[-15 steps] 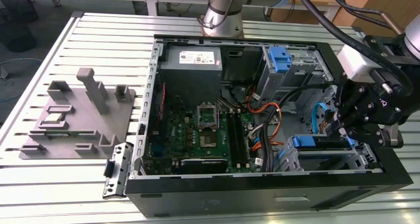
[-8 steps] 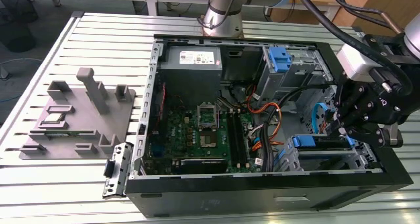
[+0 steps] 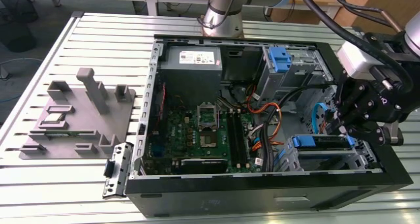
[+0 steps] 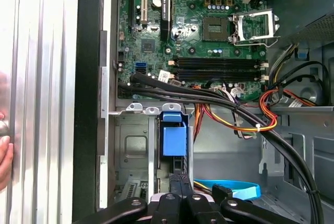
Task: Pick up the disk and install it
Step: 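Insert the first disk wire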
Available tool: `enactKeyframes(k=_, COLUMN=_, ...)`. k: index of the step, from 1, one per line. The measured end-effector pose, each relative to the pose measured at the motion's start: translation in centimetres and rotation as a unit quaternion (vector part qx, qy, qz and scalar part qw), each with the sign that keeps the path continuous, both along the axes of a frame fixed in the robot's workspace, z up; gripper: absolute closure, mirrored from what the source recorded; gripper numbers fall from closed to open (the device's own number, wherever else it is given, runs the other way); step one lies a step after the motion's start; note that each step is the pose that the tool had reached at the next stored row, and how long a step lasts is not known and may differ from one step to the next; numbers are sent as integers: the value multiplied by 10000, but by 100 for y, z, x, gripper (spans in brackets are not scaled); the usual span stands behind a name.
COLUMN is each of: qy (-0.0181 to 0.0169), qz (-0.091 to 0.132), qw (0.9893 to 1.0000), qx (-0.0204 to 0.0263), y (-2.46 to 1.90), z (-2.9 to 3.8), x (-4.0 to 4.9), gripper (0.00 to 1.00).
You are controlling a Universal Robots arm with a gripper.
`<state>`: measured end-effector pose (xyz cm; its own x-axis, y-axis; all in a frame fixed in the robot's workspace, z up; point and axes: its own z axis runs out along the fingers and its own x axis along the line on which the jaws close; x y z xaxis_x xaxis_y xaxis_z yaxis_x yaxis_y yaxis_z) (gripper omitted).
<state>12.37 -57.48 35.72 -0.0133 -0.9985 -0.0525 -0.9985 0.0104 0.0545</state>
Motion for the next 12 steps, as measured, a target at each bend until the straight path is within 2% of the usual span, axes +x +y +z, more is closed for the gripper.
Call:
enactKeyframes(k=6, qy=0, qz=0, qw=10000, qx=0, y=59, z=0, x=0, gripper=90)
enactKeyframes(k=12, qy=0, qz=0, qw=10000, qx=-1, y=61, z=0, x=0, gripper=90)
